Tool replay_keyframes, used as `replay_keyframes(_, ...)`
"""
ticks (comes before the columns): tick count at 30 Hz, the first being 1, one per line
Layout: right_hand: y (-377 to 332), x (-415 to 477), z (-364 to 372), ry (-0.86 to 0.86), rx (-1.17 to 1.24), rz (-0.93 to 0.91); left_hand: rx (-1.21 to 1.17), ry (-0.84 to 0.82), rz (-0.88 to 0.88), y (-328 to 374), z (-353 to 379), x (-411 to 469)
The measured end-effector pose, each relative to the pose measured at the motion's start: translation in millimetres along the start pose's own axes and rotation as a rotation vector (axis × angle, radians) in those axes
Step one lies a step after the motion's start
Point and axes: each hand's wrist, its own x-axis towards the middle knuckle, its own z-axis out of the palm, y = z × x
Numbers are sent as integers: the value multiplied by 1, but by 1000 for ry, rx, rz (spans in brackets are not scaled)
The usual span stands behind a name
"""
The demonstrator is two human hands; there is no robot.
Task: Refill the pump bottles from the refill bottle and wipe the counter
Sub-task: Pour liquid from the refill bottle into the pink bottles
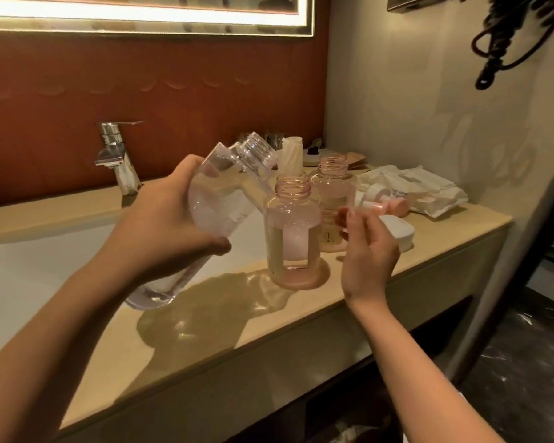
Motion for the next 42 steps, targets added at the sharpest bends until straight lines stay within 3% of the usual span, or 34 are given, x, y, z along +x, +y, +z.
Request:
replay_keyframes(2,-6,14,-8,35,-97,-56,-57,32,-7,-3,-1,-5)
replay_keyframes(7,-11,57,-10,-259,-416,12,-150,95,-25,-11,-6,-15)
replay_keyframes(16,2,79,16,-461,-436,140,-166,67,-33,-31,-15,-27)
replay_keyframes(24,-4,75,5,-476,-464,120,-158,51,-47,-33,-17,-29)
replay_keyframes(29,-19,73,-8,-565,-477,107,-26,44,-17,-23,-16,-22)
replay_keyframes(36,-37,48,-16,-268,-334,-142,98,50,30,-13,-17,-1)
replay_keyframes(42,-39,10,-1,-394,-299,-178,395,48,39,-1,-15,13)
